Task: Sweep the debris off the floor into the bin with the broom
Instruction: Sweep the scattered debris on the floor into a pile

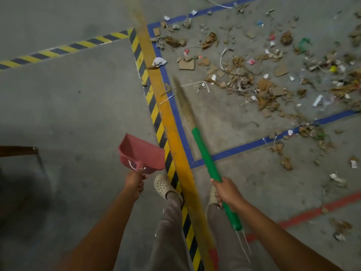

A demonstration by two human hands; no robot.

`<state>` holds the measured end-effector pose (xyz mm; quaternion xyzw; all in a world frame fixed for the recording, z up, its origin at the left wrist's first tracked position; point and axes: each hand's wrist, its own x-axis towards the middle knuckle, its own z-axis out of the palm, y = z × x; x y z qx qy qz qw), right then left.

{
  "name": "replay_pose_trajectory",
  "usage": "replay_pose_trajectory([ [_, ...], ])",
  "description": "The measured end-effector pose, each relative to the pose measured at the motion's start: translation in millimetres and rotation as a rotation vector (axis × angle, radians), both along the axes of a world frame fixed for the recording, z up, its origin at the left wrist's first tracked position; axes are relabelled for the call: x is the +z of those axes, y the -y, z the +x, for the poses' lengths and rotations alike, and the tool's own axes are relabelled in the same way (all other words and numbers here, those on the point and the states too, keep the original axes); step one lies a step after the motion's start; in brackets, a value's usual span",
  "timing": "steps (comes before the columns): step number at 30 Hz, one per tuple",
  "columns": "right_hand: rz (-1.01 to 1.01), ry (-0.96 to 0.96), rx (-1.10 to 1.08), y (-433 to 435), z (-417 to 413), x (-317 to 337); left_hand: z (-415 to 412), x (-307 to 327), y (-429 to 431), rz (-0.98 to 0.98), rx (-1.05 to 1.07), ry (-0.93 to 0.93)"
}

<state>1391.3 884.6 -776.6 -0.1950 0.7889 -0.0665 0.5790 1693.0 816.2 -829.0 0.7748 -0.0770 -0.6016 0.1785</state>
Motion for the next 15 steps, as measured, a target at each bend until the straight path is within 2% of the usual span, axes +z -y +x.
replay_pose_trajectory([
  [4, 0.092, 0.117, 0.175, 31, 76, -3, 38, -4, 10, 0.000, 0.020, 0.048],
  [8, 0.206, 0.162, 0.220, 76, 120, -18, 72, -4, 27, -0.031, 0.040, 0.083],
  [11, 0.250, 0.130, 0.070, 102, 130, -30, 93, 2, 40, -0.065, 0.058, 0.083],
  [15, 0.191, 0.035, -0.201, 122, 115, -39, 119, 12, 58, -0.101, 0.102, 0.063],
])
